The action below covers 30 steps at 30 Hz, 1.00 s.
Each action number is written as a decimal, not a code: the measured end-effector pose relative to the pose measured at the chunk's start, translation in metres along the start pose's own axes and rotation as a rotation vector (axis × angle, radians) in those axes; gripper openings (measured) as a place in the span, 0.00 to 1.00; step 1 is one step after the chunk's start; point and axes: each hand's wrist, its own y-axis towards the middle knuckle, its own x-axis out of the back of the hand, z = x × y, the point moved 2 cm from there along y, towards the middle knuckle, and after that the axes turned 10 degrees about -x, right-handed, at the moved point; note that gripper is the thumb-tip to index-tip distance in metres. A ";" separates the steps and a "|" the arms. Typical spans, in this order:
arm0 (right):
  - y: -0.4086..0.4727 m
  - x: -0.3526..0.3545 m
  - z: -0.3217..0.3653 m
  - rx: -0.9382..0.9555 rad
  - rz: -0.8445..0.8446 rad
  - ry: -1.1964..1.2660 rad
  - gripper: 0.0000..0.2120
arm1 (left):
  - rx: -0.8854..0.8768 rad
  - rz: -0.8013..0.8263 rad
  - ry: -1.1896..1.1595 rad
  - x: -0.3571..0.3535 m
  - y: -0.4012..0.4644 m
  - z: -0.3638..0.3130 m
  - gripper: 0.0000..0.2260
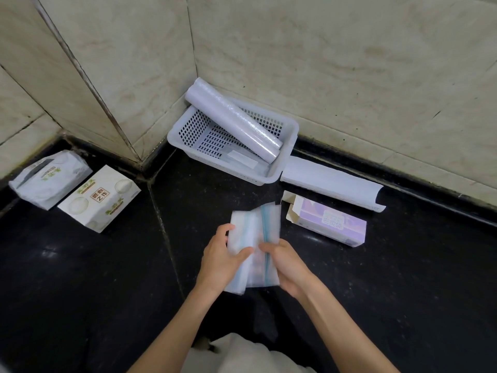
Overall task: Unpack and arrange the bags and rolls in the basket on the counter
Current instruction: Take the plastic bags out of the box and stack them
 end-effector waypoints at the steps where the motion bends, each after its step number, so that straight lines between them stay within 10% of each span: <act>1: -0.001 -0.001 0.000 0.004 0.009 -0.009 0.12 | 0.010 0.001 0.009 0.000 0.001 0.001 0.28; 23: -0.003 -0.015 -0.008 0.014 0.047 -0.093 0.12 | -0.016 -0.212 0.106 0.006 0.002 -0.004 0.11; 30: -0.003 -0.005 -0.005 0.026 0.077 0.084 0.13 | -0.041 -0.030 -0.246 0.002 -0.001 -0.011 0.09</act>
